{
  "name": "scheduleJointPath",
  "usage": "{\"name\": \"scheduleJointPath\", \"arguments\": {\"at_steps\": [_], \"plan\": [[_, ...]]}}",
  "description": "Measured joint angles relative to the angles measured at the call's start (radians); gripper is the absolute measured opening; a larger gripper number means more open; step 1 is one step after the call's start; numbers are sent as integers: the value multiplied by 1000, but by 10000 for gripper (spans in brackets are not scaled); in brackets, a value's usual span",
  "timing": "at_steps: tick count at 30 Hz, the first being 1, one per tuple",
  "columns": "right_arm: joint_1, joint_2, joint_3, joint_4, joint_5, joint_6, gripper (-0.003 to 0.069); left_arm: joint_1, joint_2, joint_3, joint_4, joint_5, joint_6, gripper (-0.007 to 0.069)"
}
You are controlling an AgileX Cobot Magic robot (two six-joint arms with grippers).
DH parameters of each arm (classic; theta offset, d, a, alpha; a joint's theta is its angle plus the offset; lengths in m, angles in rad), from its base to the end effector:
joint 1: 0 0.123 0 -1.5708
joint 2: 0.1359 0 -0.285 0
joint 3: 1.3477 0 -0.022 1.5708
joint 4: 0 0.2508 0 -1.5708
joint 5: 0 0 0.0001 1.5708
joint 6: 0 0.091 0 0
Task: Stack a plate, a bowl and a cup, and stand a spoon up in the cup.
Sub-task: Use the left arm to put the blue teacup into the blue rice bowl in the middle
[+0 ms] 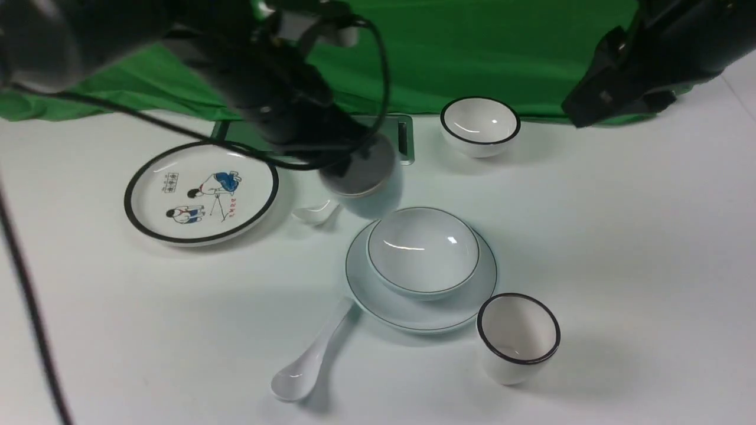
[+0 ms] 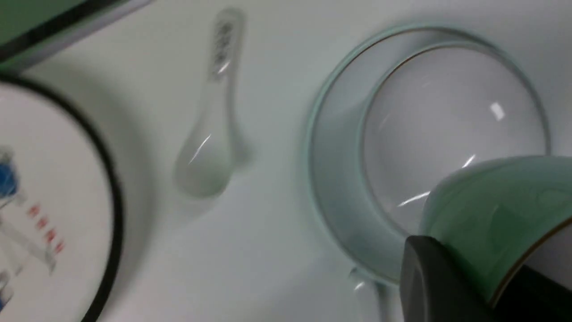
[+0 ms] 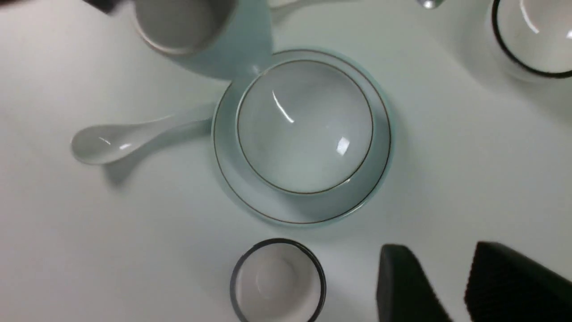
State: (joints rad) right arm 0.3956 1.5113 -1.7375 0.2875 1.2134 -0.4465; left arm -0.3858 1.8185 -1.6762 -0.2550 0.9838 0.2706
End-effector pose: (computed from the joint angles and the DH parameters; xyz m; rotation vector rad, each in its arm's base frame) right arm 0.2758 0.1414 0.4374 -0.9919 2.2350 0.3529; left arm 0.3676 -0.1699 0.3194 0.7352 2.4975 -0.3682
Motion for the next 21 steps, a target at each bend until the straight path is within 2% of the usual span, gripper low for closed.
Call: {"name": "scheduleJointPath", "arguments": {"at_steps": [3, 8, 15, 17, 21], "plan": [[0, -47, 0, -1, 3, 2, 244, -56, 172, -190, 0, 83, -2, -8], [0, -69, 1, -2, 3, 15, 244, -76, 367, -379, 16, 209, -29, -8], [0, -72, 51, -2, 2, 23, 244, -76, 456, -429, 36, 230, -35, 14], [0, -72, 64, -2, 0, 21, 244, -76, 459, -431, 42, 231, -35, 36], [0, -72, 101, -2, -18, 11, 244, -76, 452, -434, 58, 231, -36, 176]]}}
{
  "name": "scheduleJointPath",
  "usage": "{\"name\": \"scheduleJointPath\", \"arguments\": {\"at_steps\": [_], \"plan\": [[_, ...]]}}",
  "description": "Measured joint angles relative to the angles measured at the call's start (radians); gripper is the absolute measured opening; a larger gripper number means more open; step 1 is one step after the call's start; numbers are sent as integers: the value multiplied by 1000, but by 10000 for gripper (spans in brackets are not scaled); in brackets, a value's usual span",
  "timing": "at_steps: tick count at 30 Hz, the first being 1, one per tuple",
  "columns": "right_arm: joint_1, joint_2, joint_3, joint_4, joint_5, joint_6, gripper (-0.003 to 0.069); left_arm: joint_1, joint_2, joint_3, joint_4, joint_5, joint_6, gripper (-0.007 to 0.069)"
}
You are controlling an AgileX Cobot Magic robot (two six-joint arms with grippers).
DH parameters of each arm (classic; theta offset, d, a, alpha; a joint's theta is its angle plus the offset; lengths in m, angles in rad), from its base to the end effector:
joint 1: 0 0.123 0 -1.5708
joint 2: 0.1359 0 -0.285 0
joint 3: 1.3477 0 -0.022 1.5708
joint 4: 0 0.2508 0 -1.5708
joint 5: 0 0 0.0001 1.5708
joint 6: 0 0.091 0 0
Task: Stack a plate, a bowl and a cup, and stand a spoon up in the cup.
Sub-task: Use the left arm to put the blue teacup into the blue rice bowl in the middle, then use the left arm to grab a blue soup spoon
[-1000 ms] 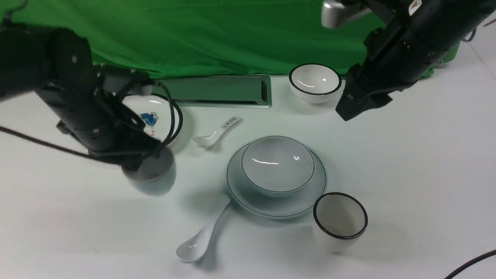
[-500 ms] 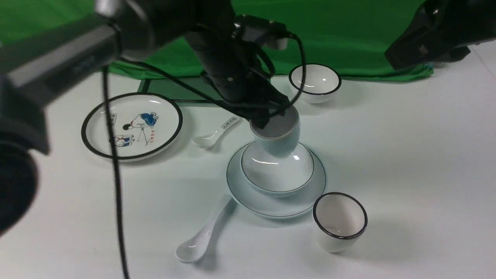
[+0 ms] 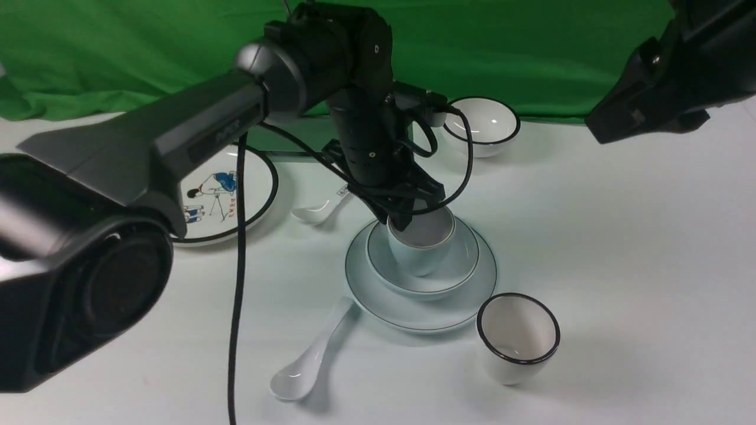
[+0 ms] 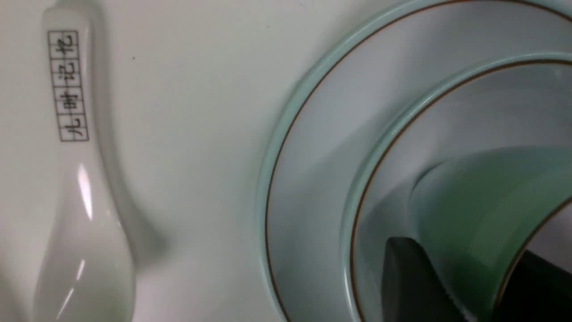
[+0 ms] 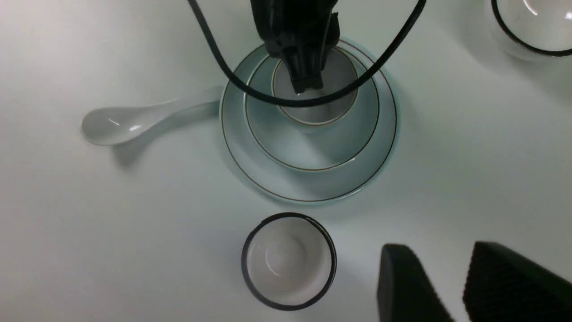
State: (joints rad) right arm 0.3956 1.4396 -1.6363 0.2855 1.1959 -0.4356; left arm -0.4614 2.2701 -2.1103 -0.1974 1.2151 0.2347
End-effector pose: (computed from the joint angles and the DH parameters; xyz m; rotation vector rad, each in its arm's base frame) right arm 0.2590 0.1340 0.4306 -0.9769 2.2558 0.3561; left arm 0.4300 -0.2325 0.2322 0.9198 2.7137 -0.3244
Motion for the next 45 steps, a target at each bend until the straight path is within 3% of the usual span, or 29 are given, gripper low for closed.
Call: {"name": "scheduleJointPath", "arguments": {"at_steps": [5, 9, 13, 19, 25, 33, 41, 45], "plan": [[0, 0, 9, -3, -8, -4, 244, 1, -74, 0, 25, 2, -26, 345], [0, 0, 9, -4, -8, -4, 244, 1, -234, 9, 68, -2, -53, 433], [0, 0, 9, -4, -8, -4, 244, 1, -372, 85, 103, -9, -74, 448], [0, 0, 9, -4, -7, -7, 244, 1, -612, 537, 132, -21, -77, 423], [0, 0, 12, -4, -33, -11, 244, -1, -625, 860, 92, -293, -108, 377], [0, 0, 12, -7, -40, -28, 244, -36, -466, 903, 74, -463, -111, 337], [0, 0, 12, -8, -40, -30, 244, -36, -369, 901, 74, -510, -126, 326], [0, 0, 12, -10, -40, -30, 244, -36, -365, 900, 74, -501, -126, 204]]}}
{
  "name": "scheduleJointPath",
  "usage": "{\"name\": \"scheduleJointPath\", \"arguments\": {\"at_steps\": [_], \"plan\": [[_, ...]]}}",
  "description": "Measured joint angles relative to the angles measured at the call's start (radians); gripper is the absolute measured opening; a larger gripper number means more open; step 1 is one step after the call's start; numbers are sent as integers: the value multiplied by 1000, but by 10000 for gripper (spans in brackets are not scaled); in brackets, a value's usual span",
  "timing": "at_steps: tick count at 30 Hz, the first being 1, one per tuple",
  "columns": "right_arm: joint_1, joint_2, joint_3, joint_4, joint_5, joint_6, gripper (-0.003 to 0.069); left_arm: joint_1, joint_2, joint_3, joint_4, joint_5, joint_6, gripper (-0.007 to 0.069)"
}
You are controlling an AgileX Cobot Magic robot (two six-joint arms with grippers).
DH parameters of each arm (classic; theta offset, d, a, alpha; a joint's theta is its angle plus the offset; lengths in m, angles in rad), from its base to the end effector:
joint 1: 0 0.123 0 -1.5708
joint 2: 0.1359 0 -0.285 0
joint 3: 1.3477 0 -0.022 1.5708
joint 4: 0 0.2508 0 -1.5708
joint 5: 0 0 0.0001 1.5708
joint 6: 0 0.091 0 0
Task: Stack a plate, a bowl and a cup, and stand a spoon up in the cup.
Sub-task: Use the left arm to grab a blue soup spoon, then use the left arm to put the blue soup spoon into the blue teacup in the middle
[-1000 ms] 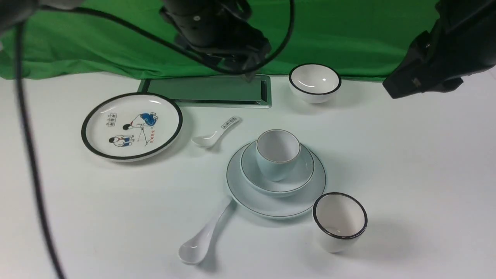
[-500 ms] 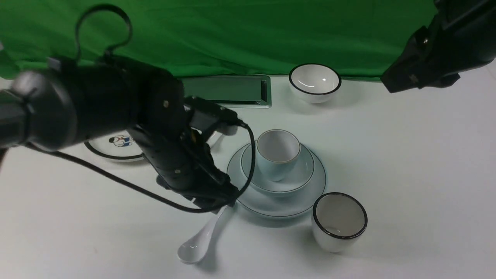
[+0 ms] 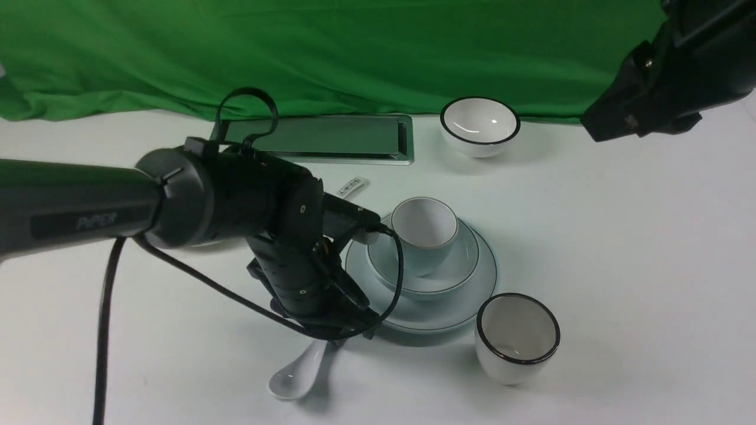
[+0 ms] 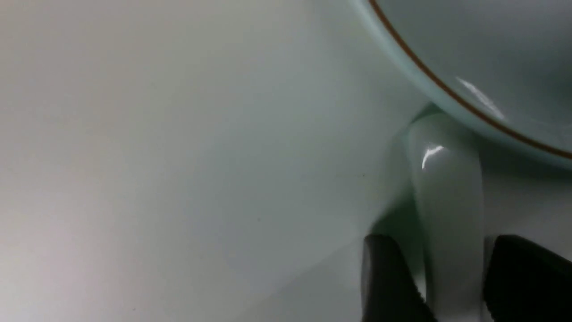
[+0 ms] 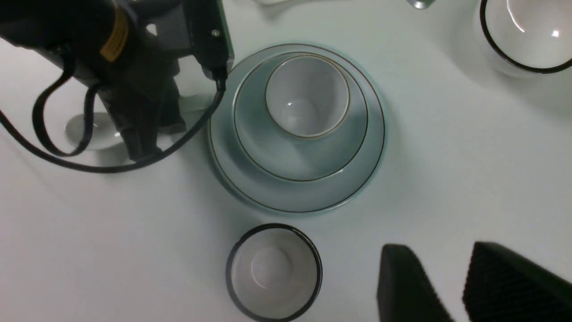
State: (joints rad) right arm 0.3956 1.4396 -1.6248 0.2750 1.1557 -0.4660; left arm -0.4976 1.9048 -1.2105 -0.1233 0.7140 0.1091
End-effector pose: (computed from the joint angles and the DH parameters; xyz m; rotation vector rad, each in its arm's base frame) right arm 0.2624 0.1341 0.4293 -0.9913 2.2179 0.3253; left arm 0.3218 -0.1832 0.1643 0.7526 2.8088 -0.2023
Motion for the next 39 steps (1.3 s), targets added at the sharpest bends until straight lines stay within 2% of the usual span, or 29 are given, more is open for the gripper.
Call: {"name": "scheduleJointPath", "arguments": {"at_steps": [1, 2, 3, 7, 10, 12, 13, 15, 17, 19, 21, 23, 33, 39], "plan": [[0, 0, 0, 0, 0, 0, 244, 0, -4, -1, 2, 14, 0, 127], [0, 0, 0, 0, 0, 0, 244, 0, -4, -1, 2, 17, 0, 127], [0, 0, 0, 0, 0, 0, 244, 0, -16, -2, 4, 40, 0, 74], [0, 0, 0, -3, 0, 0, 244, 0, -89, -3, 10, 91, 0, 75], [0, 0, 0, -15, 0, 0, 244, 0, -211, -3, -40, 46, 27, 75], [0, 0, 0, -20, -8, -2, 244, -1, -289, -5, -166, -80, 87, 75], [0, 0, 0, -20, -9, -2, 244, -1, -294, -5, -181, -94, 95, 75], [0, 0, 0, -27, -23, -3, 244, -7, -335, -9, -399, -301, 256, 75], [0, 0, 1, -32, -26, -3, 244, -17, -327, -9, -547, -465, 420, 75], [0, 0, 1, -36, -26, -3, 244, -21, -290, -13, -661, -614, 546, 75], [0, 0, 1, -39, -26, -3, 244, -21, -243, -29, -715, -678, 586, 75], [0, 0, 1, -39, -29, -3, 244, -21, -189, -54, -742, -714, 601, 75], [0, 2, 1, -57, -55, -3, 244, -46, 26, -187, -757, -695, 604, 75], [0, 2, 1, -72, -61, -3, 244, -47, 57, -188, -680, -668, 600, 112]]}}
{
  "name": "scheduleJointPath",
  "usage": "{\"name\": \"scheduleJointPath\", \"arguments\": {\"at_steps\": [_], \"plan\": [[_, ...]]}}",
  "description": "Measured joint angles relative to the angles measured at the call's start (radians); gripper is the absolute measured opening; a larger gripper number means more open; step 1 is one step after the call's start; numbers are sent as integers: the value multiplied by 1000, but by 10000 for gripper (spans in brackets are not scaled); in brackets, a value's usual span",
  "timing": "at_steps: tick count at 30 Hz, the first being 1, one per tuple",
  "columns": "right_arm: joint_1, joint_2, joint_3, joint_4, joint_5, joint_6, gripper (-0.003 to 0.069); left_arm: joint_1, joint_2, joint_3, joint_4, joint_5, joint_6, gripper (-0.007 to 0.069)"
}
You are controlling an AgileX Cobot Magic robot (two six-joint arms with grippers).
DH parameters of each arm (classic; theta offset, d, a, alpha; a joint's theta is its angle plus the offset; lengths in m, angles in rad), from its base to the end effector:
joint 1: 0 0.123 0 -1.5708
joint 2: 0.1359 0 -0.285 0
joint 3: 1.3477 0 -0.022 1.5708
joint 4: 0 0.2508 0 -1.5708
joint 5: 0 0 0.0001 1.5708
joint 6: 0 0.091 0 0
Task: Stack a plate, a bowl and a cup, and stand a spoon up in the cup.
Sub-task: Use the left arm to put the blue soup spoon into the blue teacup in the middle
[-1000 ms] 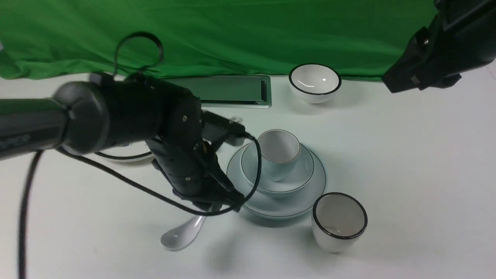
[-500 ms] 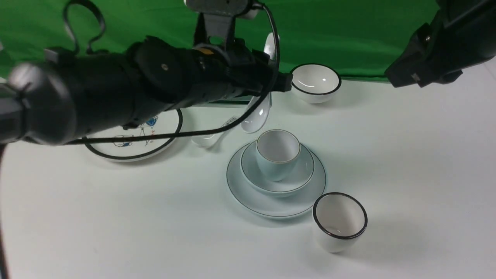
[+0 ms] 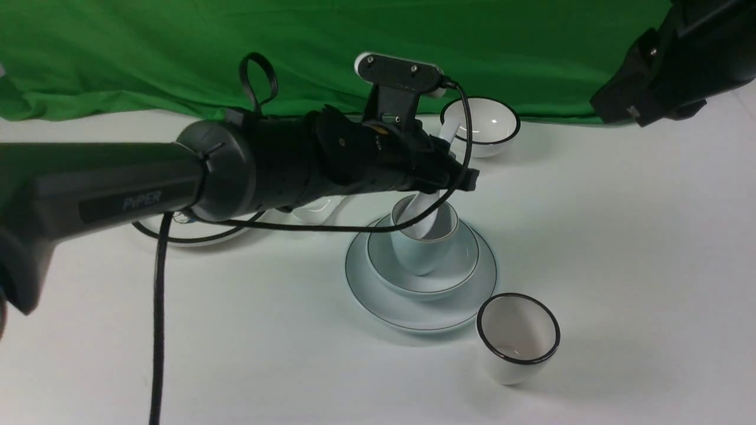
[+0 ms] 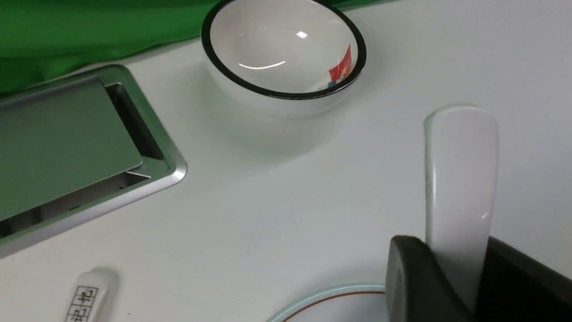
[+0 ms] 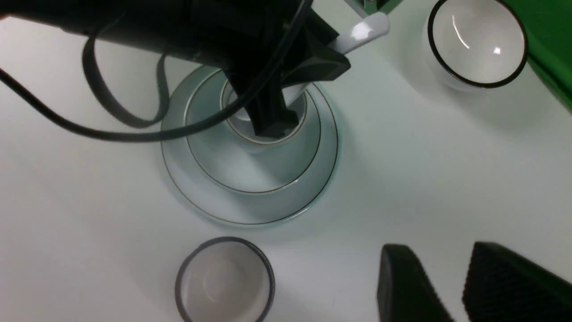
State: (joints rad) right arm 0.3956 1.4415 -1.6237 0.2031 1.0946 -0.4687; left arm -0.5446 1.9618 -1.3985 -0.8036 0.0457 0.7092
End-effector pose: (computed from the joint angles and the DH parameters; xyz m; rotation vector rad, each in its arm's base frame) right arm 0.2696 0.1303 0.4306 -0.9732 2.1742 0.2250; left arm 0.3882 -0.2387 0.2297 0.4904 2.0482 -0.4215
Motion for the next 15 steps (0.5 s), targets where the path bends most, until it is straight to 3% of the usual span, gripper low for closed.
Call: {"name": "scheduleJointPath", "arguments": {"at_steps": [4, 8, 12, 14, 15], "plan": [[0, 1, 0, 0, -2, 0, 244, 0, -9, -1, 23, 20, -8, 210], [0, 1, 0, 0, 29, 0, 244, 11, -107, -1, 63, 205, -27, 360], [0, 1, 0, 0, 63, 5, 242, 39, -264, -2, 196, 419, -150, 389], [0, -2, 0, 0, 63, 13, 239, 58, -349, -2, 286, 509, -238, 374], [0, -10, 0, 0, 65, 24, 235, 74, -421, 0, 400, 613, -309, 340]]}}
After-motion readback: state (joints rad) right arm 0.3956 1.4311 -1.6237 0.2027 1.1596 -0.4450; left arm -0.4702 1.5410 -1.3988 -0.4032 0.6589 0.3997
